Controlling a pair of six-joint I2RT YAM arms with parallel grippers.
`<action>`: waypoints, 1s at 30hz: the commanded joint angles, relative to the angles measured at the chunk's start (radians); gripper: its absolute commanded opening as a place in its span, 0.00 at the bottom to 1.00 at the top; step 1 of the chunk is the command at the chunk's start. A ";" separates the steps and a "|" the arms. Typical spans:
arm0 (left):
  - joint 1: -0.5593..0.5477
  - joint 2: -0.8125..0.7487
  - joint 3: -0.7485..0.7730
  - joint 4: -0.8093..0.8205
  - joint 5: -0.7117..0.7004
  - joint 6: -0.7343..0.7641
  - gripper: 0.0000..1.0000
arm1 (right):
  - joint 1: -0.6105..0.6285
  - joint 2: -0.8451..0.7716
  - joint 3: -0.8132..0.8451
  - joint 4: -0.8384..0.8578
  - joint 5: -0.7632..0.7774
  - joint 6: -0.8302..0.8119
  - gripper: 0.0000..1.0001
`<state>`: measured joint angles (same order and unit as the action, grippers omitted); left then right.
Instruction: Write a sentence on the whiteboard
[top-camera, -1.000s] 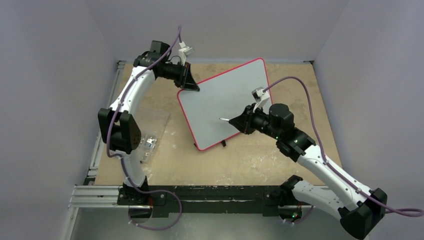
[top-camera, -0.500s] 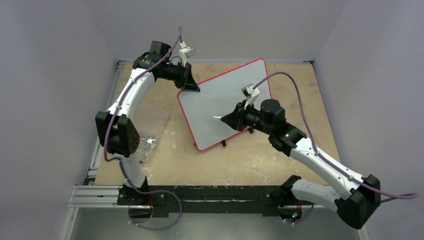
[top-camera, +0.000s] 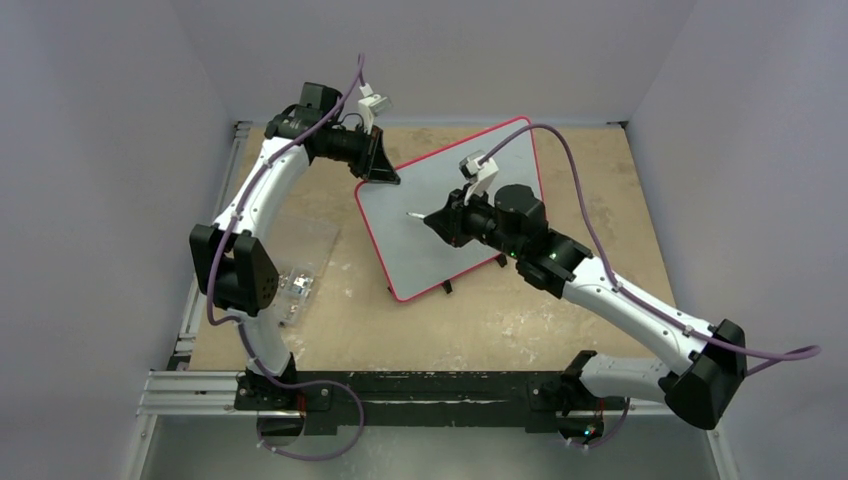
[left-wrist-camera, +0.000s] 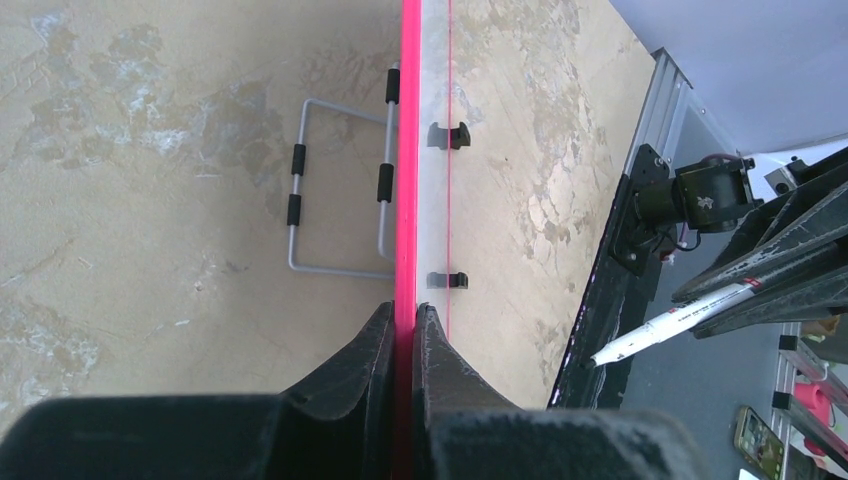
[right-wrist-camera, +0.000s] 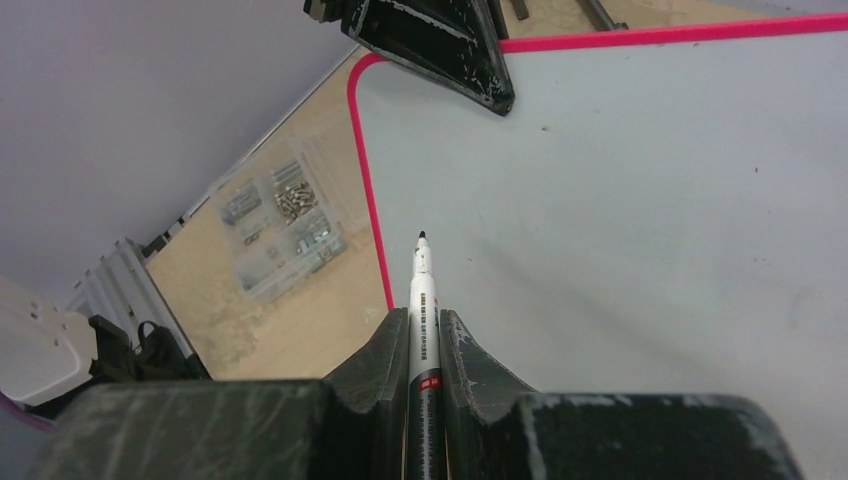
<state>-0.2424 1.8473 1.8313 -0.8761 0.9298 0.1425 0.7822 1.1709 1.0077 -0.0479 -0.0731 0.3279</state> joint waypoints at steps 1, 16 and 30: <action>-0.015 -0.049 -0.023 0.011 -0.037 0.059 0.00 | 0.026 0.006 0.069 0.003 0.079 -0.049 0.00; -0.030 -0.048 -0.024 0.005 -0.045 0.063 0.00 | 0.053 0.110 0.128 0.042 0.081 -0.089 0.00; -0.031 -0.038 -0.012 -0.005 -0.037 0.068 0.00 | 0.065 0.244 0.213 0.101 0.065 -0.094 0.00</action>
<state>-0.2497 1.8339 1.8175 -0.8612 0.9264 0.1425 0.8379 1.4025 1.1622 -0.0067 0.0082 0.2501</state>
